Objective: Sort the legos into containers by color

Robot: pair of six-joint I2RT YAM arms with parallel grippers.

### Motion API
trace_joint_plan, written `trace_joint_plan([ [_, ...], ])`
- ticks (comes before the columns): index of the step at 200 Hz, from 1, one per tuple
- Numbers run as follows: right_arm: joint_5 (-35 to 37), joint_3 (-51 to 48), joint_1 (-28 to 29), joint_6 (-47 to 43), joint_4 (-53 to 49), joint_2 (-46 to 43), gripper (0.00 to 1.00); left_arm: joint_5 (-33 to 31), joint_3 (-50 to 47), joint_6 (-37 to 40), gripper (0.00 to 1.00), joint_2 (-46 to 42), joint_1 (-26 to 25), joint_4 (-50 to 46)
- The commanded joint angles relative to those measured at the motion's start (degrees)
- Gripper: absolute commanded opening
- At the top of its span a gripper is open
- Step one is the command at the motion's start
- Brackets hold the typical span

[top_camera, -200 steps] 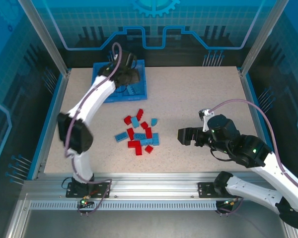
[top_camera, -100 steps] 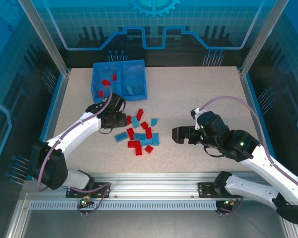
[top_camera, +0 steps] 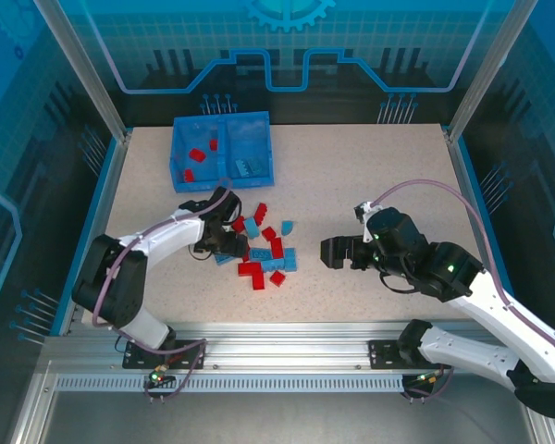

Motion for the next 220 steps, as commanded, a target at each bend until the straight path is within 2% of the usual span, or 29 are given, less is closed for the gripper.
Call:
trace_joint_plan([
  [1,0.32,1.53,-0.33,0.66,-1.79,-0.55,1.0,-1.15,1.1,2.99,0.91,3.0,-0.04,-2.27],
  [34,-0.25,0.74,-0.33,1.02,-1.35,-0.8,1.0,0.19,1.38,3.45,0.93,4.02,-0.03,-2.33],
  [85,-0.41,1.0,-0.33,1.19,-1.44,-0.65,1.0,-3.12,6.23,2.76,0.77,11.52,0.06,-5.6],
  [122,-0.18,0.83,-0.33,1.68,-1.48,-0.89,1.0,-6.06,7.62,0.7,0.7,12.55,0.23,-6.95],
  [132,-0.22,0.88,-0.34,1.77,-1.35,-0.84,1.0,-5.65,7.87,0.09,0.71,12.55,0.18,-7.7],
  [156,-0.41,0.91,-0.33,1.89,-1.26,-0.63,1.0,-3.26,5.39,-0.61,0.86,10.18,-0.05,-7.87],
  [173,-0.56,0.66,-0.33,1.98,-0.84,-0.46,1.0,-2.15,4.1,-1.18,0.89,9.09,-0.12,-7.89],
  [220,-1.86,1.09,-0.33,1.73,-0.51,1.07,1.0,-2.04,6.15,-2.25,0.73,12.42,-0.16,-8.57],
])
